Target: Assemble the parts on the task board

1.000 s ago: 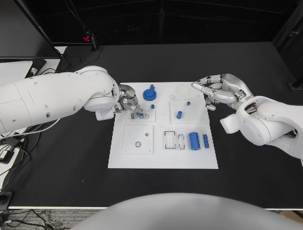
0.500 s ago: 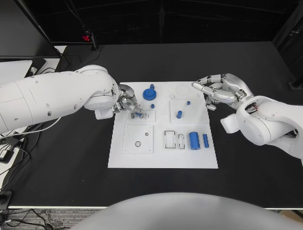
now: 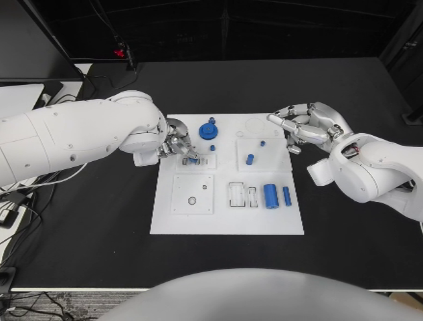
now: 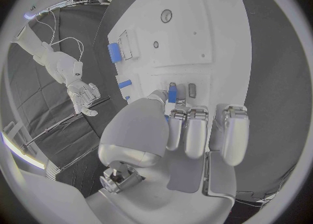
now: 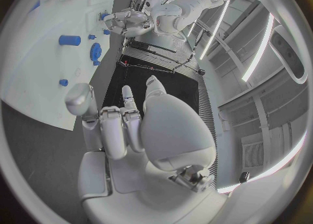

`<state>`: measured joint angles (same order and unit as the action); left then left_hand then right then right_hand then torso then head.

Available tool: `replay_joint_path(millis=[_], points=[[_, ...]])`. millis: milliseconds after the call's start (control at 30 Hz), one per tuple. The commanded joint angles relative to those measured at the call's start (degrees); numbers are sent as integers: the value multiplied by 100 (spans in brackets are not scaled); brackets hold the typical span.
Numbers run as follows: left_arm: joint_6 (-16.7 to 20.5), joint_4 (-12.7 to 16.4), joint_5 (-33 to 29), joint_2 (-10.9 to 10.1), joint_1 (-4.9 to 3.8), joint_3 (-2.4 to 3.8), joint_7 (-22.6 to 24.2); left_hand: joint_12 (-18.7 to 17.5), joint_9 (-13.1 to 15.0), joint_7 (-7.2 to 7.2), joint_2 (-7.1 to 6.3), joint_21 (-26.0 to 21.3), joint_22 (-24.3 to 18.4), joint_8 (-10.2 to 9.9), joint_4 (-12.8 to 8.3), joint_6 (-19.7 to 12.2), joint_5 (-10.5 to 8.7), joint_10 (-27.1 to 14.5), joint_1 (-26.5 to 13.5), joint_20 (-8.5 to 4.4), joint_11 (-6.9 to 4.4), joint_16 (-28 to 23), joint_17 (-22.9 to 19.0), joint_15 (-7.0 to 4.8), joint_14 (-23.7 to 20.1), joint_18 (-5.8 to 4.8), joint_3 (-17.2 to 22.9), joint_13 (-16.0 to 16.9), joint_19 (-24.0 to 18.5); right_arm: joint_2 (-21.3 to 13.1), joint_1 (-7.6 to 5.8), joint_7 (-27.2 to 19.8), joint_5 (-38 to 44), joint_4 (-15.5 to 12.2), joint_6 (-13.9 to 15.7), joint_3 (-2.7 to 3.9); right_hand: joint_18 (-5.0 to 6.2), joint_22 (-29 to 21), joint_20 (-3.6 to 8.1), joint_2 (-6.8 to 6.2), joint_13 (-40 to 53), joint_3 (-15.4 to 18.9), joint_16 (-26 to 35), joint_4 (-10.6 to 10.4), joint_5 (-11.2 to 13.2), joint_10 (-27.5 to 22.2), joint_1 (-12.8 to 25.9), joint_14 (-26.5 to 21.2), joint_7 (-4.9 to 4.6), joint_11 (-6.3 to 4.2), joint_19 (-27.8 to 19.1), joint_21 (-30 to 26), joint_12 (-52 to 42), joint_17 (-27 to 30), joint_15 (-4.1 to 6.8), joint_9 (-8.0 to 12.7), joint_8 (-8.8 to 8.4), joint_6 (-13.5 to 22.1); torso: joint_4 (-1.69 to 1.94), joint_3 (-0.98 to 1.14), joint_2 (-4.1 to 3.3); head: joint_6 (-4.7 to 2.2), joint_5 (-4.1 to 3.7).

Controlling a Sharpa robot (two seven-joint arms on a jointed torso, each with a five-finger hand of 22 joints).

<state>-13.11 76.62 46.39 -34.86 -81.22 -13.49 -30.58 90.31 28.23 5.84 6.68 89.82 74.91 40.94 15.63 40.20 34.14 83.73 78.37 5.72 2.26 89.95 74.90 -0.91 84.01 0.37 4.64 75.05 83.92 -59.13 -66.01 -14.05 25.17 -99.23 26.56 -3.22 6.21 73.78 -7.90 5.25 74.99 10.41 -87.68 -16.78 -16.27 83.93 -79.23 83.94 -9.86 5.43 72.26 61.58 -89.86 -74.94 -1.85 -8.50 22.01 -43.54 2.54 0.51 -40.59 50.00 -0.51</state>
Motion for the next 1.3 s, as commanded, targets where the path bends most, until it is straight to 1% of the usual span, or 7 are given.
replay_joint_path(millis=[33, 200, 300, 467, 600, 867, 1300], points=[[-138, -23, 12, 11, -3, 3, -80, -31, 8, -38, 110, 18, 1509, 14, 41, 4, -39, 627, 139, -22, -20, 5, 1510, -32, 599, -37, 16, 1495, 608, -2, -6, -62, -12, -19, -79, 2, 77, -9, -2, 46, 1501, 30, 31, 2, -3, 607, 2, 344, -9, 8, -29, -21, -14, -1084, 10, -7, 29, 40, 2, 1, -2, 0, -3], [-116, -49, 12, 18, -1, 3, -97, -31, 10, -38, 114, 18, 1509, 11, 51, 4, -42, 627, 136, -22, -20, 5, 1510, -32, 599, -37, 23, 1495, 608, -18, -6, -70, -12, -33, -89, 2, 77, -8, -2, 63, 1501, 44, 33, 3, 11, 607, 18, 342, -9, 8, -26, -23, -14, -1080, 10, -9, 45, 51, 3, 1, -2, 0, -20], [-104, -54, 12, 18, 1, 3, -97, -31, 10, -38, 114, 18, 1509, 11, 51, 4, -42, 627, 136, -22, -20, 5, 1510, -32, 599, -37, 23, 1495, 608, -36, -6, -68, -12, -41, -97, 2, 77, -7, -3, 69, 1501, 48, 34, 3, 14, 607, 24, 341, -9, 8, -25, -24, -14, -1078, 10, -9, 50, 55, -13, -4, -6, 0, -19], [-97, -83, 12, 42, 13, 3, -92, -31, 12, -39, 119, 18, 1509, 9, 58, 4, -40, 627, 137, -22, -21, 5, 1510, -31, 599, -37, 33, 1495, 608, -39, -6, -77, -12, -40, -94, 2, 75, -3, -3, 74, 1501, 51, 34, 2, 16, 607, 28, 341, -9, 8, -19, -17, -14, -1077, 10, -9, 54, 58, -2, -3, 1, 0, -30], [-97, -101, 12, 57, 20, 3, -93, -31, 12, -39, 119, 18, 1509, 9, 58, 4, -40, 627, 137, -22, -21, 5, 1510, -31, 599, -37, 33, 1495, 608, -37, -6, -79, -12, -55, -103, 1, 76, -5, -3, 84, 1501, 58, 35, 2, 17, 607, 36, 340, -9, 9, -21, -23, -14, -1075, 9, -10, 61, 67, 13, 11, 0, 0, -33], [-179, -106, 12, 70, 30, 3, -140, -31, 14, -38, 121, 18, 1509, 5, 69, 4, -42, 627, 133, -21, -21, 5, 1510, -31, 599, -37, 41, 1495, 608, -30, -6, -84, -12, -58, -111, 1, 76, -5, -3, 86, 1501, 59, 35, 2, 17, 607, 38, 339, -9, 9, -21, -24, -14, -1075, 9, -10, 62, 68, 7, -3, 1, 0, -30], [-205, -106, 12, 89, 45, 3, -132, -31, 15, -37, 119, 18, 1509, 3, 77, 4, -45, 627, 127, -21, -20, 5, 1510, -31, 599, -37, 42, 1495, 608, -25, -5, -84, -12, -57, -121, 1, 77, -9, -3, 99, 1501, 65, 34, 2, 14, 607, 46, 340, -10, 10, -23, -32, -14, -1076, 9, -10, 70, 78, 6, 4, 4, 0, -30]])
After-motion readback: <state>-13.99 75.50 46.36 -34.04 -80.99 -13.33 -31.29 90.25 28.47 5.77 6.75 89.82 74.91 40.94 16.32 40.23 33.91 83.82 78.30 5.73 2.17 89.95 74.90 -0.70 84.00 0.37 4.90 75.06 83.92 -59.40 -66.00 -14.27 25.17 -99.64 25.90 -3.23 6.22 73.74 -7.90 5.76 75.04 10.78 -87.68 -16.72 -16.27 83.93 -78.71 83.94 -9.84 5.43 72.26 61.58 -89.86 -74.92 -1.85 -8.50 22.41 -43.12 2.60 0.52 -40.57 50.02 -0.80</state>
